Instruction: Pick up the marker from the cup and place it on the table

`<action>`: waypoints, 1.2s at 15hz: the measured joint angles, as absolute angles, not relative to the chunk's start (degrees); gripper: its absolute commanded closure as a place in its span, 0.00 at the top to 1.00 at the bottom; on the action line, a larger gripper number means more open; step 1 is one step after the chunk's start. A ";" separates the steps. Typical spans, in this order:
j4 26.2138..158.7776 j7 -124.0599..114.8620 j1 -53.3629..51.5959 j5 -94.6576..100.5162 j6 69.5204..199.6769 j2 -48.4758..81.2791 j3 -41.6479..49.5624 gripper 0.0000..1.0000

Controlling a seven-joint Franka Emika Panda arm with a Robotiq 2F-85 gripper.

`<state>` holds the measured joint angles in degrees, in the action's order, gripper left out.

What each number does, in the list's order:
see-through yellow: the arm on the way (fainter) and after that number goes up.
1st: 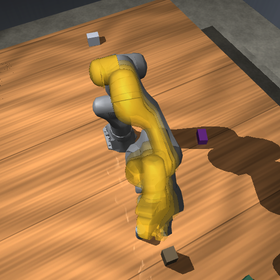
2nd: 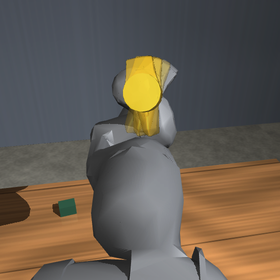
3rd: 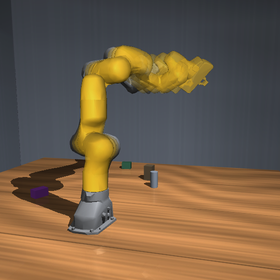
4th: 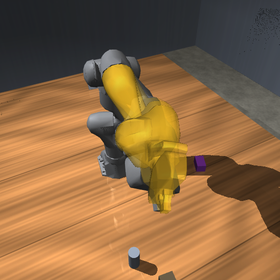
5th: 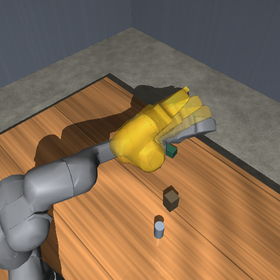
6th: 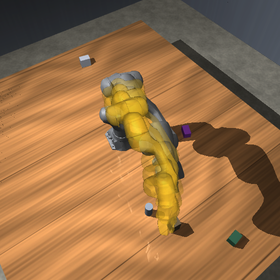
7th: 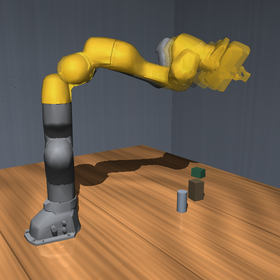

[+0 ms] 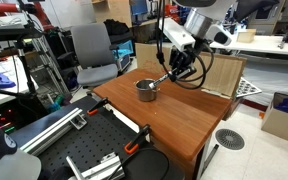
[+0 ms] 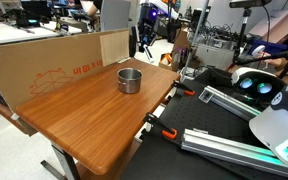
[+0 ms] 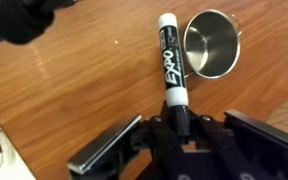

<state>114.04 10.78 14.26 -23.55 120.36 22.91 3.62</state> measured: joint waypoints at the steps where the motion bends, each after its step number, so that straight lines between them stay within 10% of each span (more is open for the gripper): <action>1: 113.15 10.56 14.49 -23.58 120.05 24.21 3.74 0.02; 18: 90.00 -5.24 16.12 -23.57 109.75 46.53 5.48 0.09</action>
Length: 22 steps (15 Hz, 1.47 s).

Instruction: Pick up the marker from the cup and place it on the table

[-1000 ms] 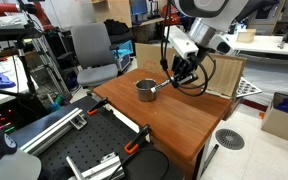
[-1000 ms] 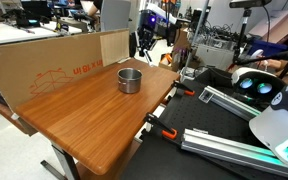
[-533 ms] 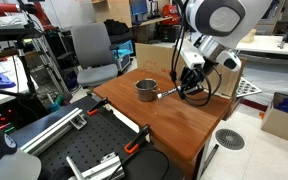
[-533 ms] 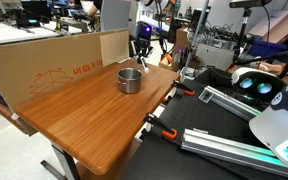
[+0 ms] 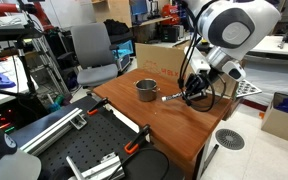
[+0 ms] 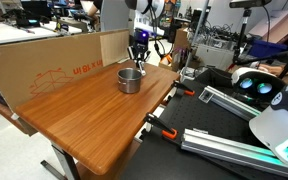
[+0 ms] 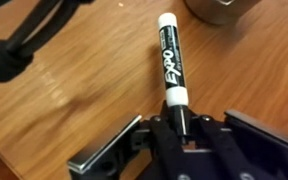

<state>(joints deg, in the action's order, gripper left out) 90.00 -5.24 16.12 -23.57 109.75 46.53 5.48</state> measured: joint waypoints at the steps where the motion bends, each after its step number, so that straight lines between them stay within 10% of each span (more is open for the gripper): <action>1: 88.97 -5.62 16.16 -23.57 109.20 47.29 5.48 0.35; 11: 83.55 -8.59 15.94 -20.05 104.51 49.56 5.83 1.00; 22: 82.87 -6.30 15.68 -19.41 104.71 48.35 5.82 1.00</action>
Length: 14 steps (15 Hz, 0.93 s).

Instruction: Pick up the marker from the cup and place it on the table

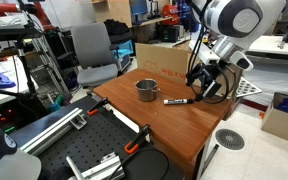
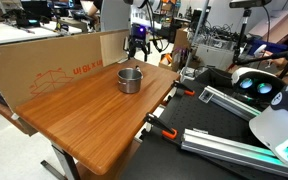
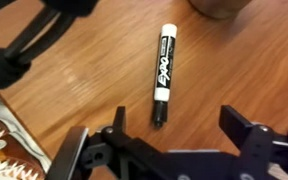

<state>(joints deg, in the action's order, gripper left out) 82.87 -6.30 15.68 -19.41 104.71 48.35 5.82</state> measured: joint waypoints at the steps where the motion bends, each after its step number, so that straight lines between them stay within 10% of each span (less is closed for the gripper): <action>1: 83.35 -5.43 15.56 -19.32 105.01 47.63 5.82 1.00; 14: 119.11 5.89 12.44 -20.17 130.79 15.06 4.68 1.00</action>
